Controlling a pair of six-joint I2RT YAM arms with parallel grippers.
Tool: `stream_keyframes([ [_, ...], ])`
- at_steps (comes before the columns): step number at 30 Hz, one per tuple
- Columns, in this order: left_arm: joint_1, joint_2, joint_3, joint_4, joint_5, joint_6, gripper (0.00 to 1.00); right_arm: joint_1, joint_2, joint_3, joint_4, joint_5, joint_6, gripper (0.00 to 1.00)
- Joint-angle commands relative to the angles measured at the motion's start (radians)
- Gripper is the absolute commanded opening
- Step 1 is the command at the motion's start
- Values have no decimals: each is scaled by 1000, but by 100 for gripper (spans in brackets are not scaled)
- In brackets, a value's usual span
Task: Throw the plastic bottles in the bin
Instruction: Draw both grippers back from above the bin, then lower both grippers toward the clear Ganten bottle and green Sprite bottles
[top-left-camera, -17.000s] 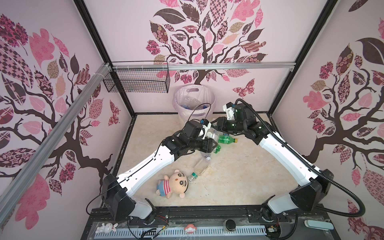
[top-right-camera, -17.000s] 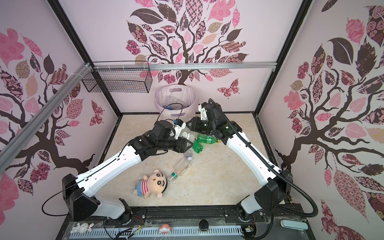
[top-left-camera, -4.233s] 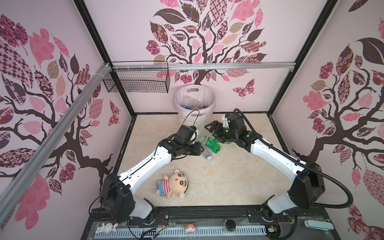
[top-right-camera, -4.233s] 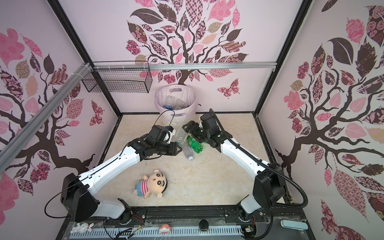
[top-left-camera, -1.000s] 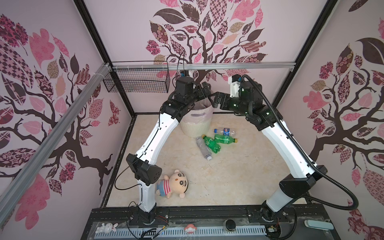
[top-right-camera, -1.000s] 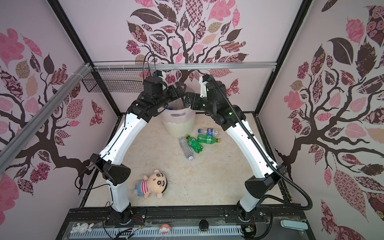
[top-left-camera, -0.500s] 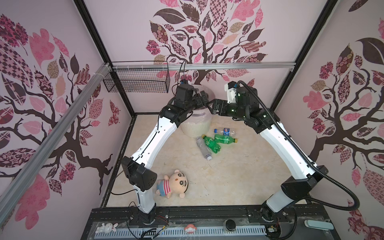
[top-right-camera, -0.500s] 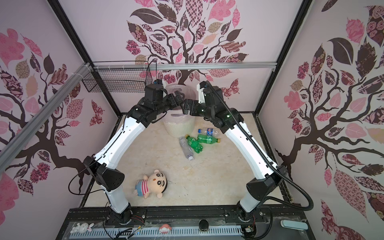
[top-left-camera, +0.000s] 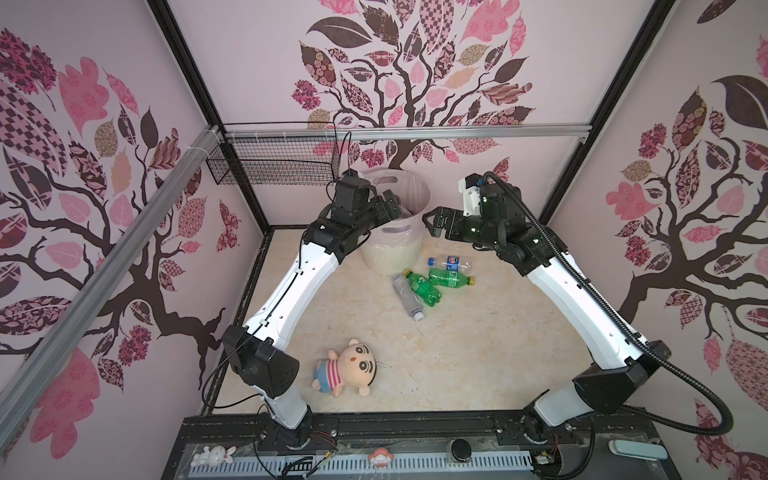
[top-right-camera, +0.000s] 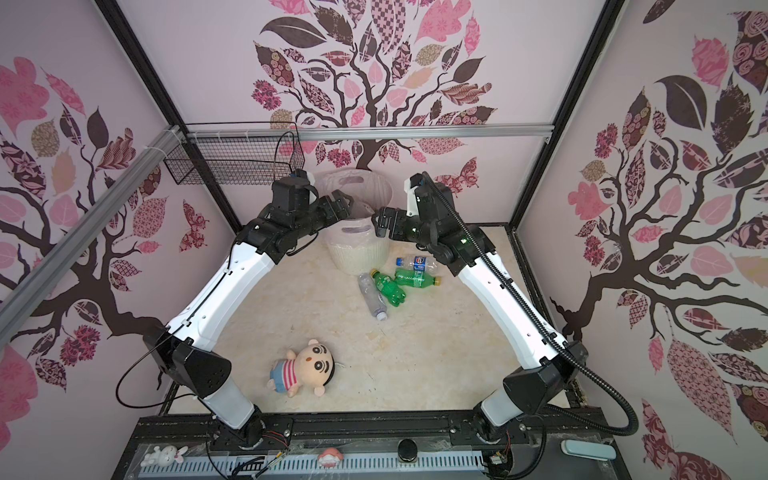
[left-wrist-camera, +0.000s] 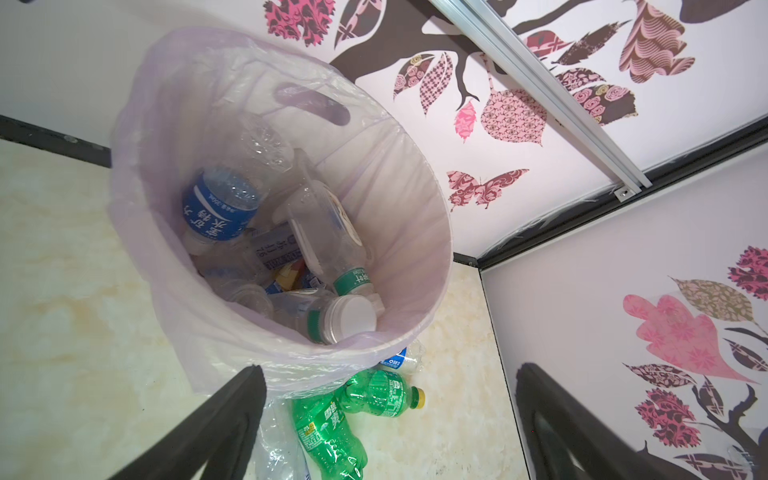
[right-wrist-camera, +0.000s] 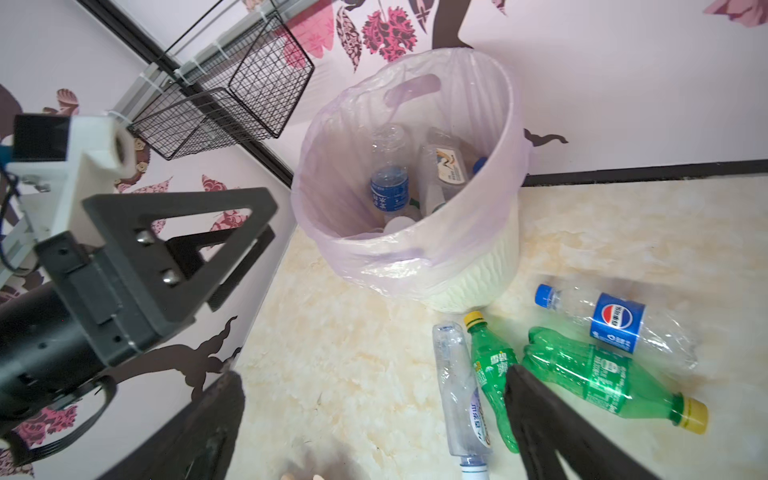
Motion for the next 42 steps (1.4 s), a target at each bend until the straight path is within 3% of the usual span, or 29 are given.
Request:
stream_keyframes([
  [1, -2, -47, -43, 16, 25, -18, 97, 2, -68, -37, -5, 25, 10, 99],
  [8, -2, -125, -177, -10, 29, -62, 97, 2, -127, -104, -45, 71, -24, 99],
  [17, -14, -116, -269, -90, 30, -156, 97, 1, -189, -216, -49, 40, -6, 100],
  [23, -71, -101, -318, -132, 5, -212, 97, 2, -224, -268, -77, 14, 3, 100],
  [34, -143, -122, -569, -21, 13, -406, 97, 1, -294, -380, -152, -21, 16, 100],
  [42, -165, -13, -598, 70, 68, -460, 97, 2, -312, -440, -172, -36, 26, 99],
])
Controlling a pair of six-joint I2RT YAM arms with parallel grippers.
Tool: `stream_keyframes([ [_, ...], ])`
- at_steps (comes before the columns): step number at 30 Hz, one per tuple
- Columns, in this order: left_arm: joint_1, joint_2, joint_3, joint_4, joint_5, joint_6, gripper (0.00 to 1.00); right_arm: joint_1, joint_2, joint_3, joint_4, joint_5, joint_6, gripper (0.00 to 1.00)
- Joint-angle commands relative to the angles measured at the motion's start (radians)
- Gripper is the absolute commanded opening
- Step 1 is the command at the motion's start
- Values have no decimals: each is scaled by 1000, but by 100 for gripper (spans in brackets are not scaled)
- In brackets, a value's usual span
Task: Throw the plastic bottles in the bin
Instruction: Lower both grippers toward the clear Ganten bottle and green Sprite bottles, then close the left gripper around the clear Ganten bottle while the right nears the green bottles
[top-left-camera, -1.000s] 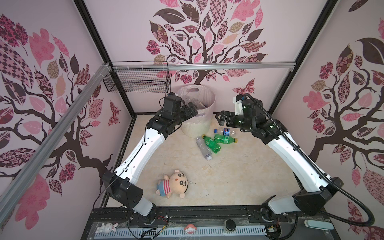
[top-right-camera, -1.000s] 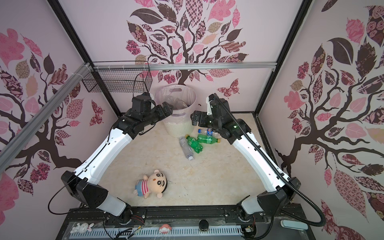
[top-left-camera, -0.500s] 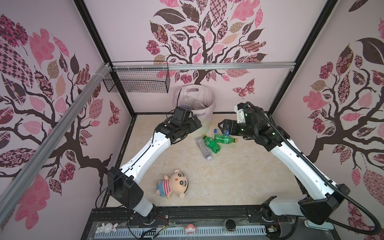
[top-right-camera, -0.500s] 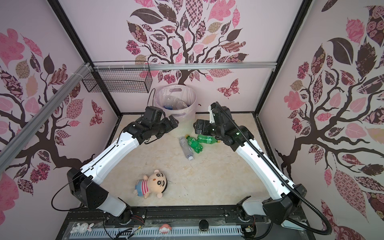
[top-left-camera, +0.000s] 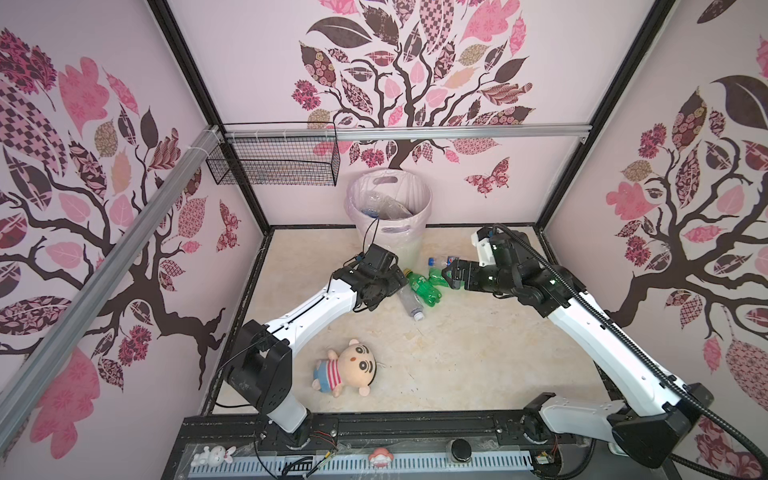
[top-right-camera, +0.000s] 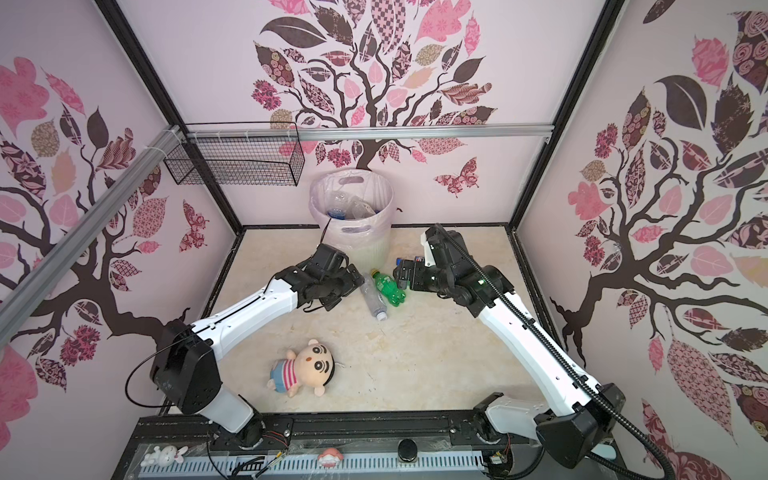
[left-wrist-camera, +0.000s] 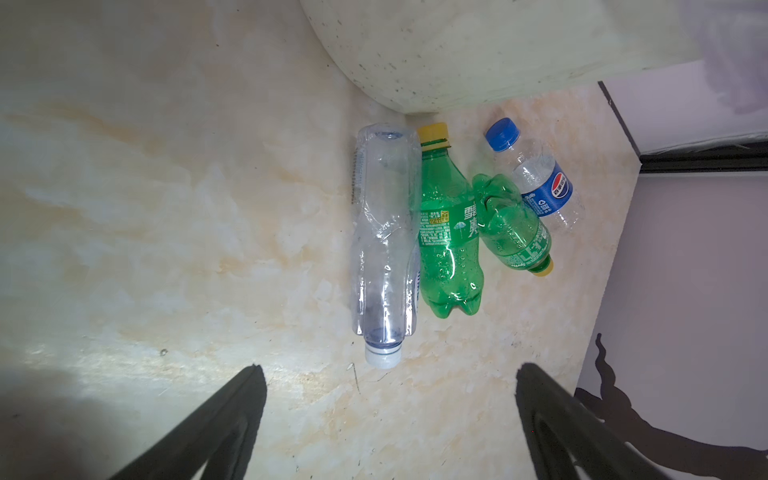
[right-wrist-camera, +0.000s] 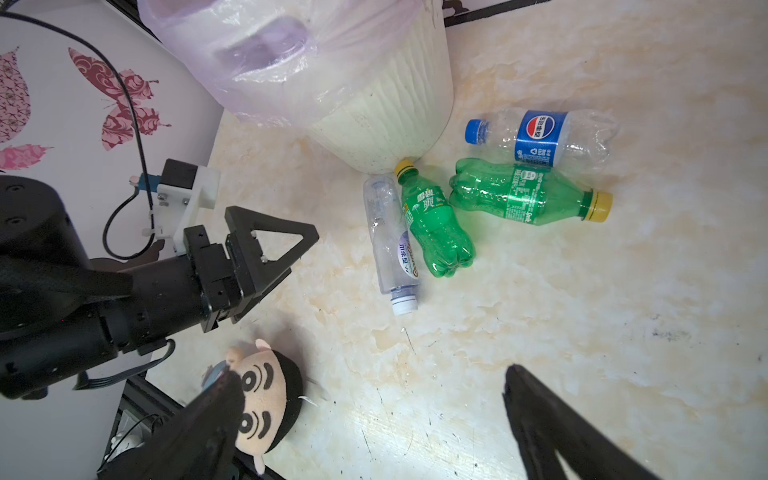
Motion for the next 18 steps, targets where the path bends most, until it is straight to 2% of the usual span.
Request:
stream_keyframes([
  [1, -18, 54, -2, 67, 29, -39, 97, 1, -26, -7, -34, -23, 18, 100],
  [7, -48, 157, 39, 95, 46, -70, 97, 2, -42, -26, -56, -38, 28, 100],
  [12, -82, 208, 62, 103, 17, -62, 97, -1, -60, -31, -72, -34, 16, 99],
  [18, -93, 249, 58, 144, 20, -68, 92, -16, -82, -32, -91, -35, 4, 100],
])
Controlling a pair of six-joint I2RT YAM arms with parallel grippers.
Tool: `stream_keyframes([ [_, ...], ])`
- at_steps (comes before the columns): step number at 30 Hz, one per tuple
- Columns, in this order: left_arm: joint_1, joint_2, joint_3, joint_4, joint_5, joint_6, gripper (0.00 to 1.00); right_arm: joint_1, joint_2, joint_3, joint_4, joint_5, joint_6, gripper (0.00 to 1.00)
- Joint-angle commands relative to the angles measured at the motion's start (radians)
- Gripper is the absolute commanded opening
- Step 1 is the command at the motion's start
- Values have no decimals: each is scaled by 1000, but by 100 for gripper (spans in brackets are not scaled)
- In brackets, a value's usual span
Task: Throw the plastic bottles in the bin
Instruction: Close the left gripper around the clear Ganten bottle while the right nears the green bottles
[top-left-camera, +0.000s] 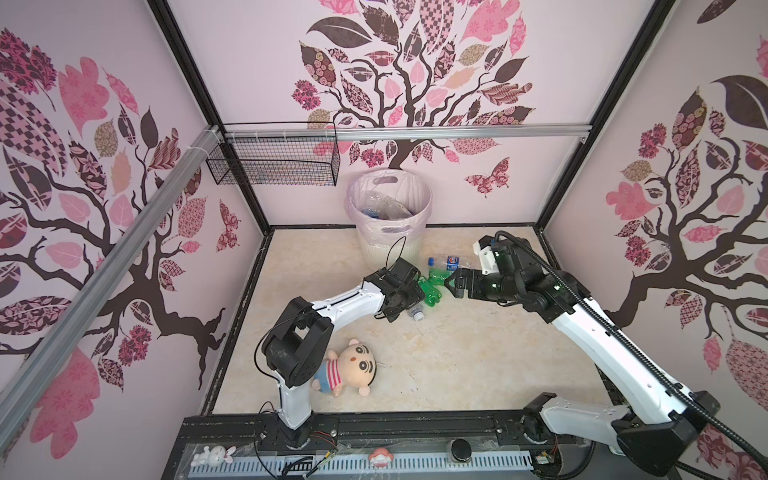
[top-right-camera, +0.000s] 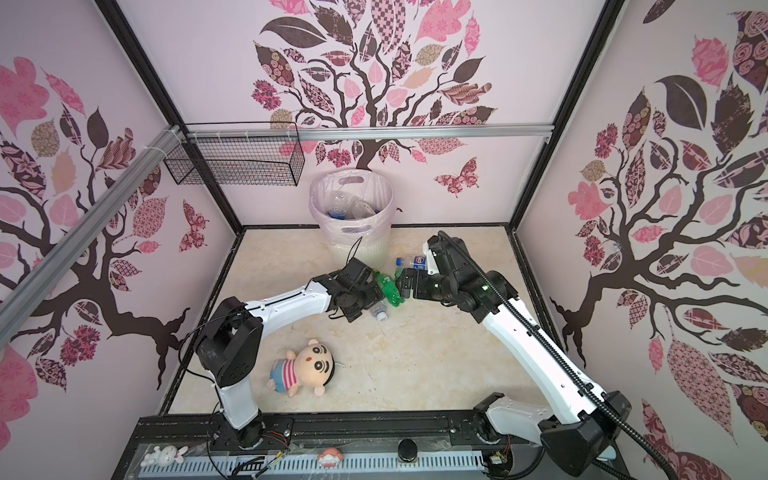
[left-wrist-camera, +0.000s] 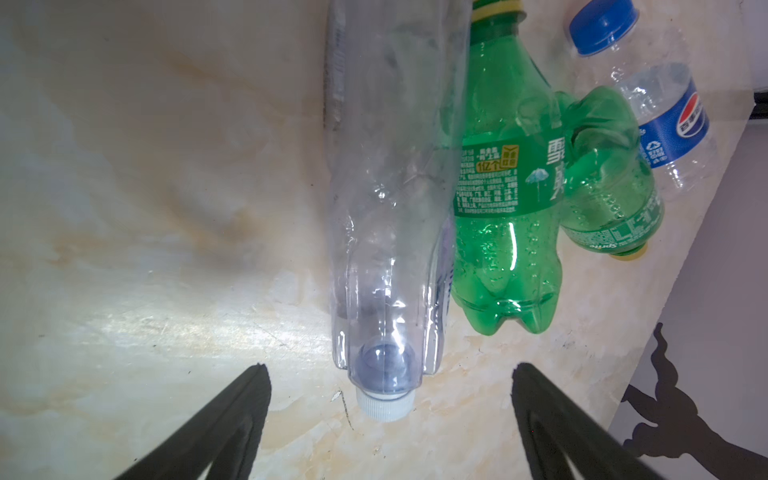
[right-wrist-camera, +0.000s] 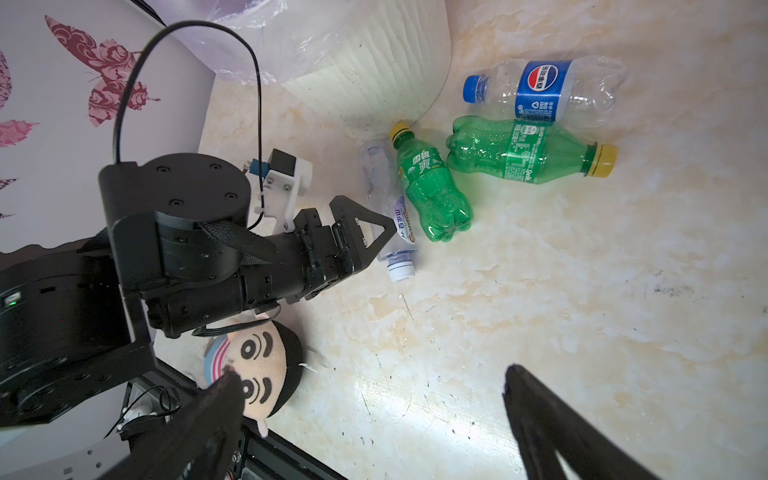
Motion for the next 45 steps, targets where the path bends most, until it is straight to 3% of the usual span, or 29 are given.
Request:
stream_keyframes([
  [1, 0, 31, 43, 37, -11, -2, 90, -13, -40, -2, -32, -10, -15, 100],
  [18, -34, 105, 117, -71, -138, 175, 79, -21, -65, -47, -35, -25, -21, 99],
  [31, -38, 160, 122, -52, -110, 190, 76, -21, -42, -39, -24, -36, -19, 99],
  [37, -38, 164, 106, -46, -107, 190, 61, -21, -39, -35, -28, -28, -23, 100],
  [45, -38, 136, 71, -35, -97, 217, 50, -21, -39, -43, -21, -26, -23, 99],
])
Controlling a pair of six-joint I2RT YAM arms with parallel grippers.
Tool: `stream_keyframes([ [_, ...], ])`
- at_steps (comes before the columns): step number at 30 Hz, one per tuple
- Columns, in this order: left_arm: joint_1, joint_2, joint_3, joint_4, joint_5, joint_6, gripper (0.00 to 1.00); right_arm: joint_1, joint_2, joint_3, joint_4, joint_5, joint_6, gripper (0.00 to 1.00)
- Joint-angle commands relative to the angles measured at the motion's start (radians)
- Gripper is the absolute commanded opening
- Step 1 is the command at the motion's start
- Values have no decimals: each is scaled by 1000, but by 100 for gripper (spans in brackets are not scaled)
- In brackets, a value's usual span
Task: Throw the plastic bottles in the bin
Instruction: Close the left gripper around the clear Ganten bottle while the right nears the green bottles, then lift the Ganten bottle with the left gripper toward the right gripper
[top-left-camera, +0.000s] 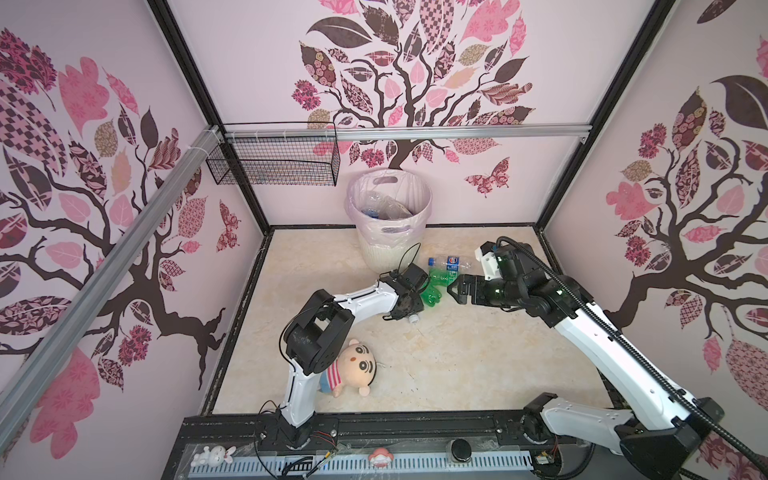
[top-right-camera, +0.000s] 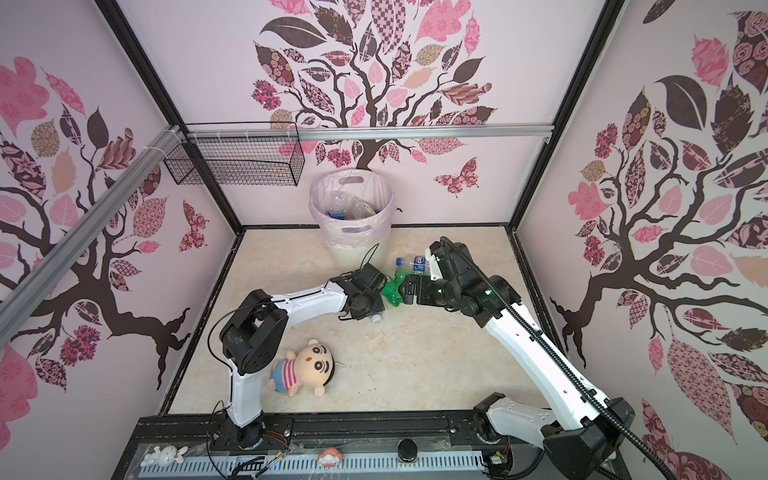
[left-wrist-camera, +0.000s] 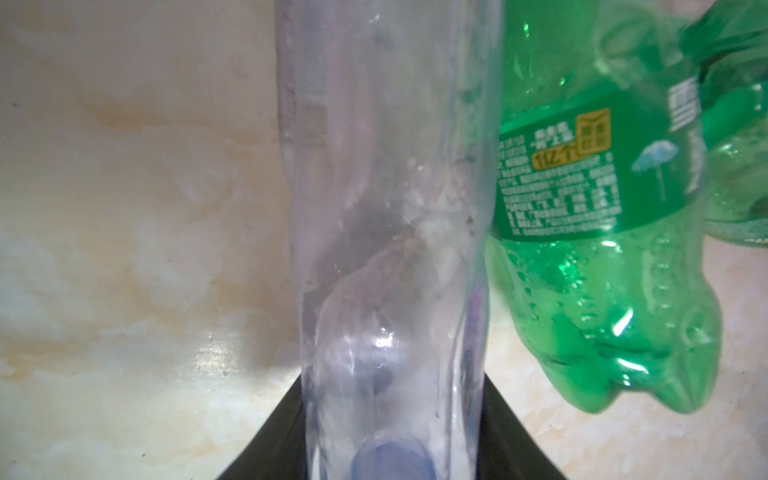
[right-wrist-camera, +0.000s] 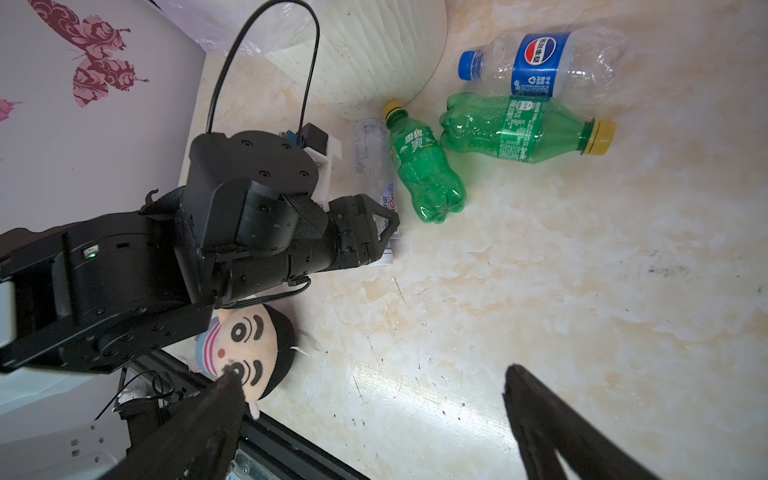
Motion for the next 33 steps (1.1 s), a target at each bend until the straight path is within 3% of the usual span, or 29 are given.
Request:
stream_keyframes([
  [1, -4, -18, -20, 14, 7, 29, 50, -4, -9, 6, -4, -2, -3, 100],
  [17, 33, -184, -128, 76, 145, 93, 43, -4, -14, -19, 37, -35, 46, 100],
  [33, 95, -458, -150, 2, 138, -81, 42, -2, -61, -42, 107, -59, 52, 99],
])
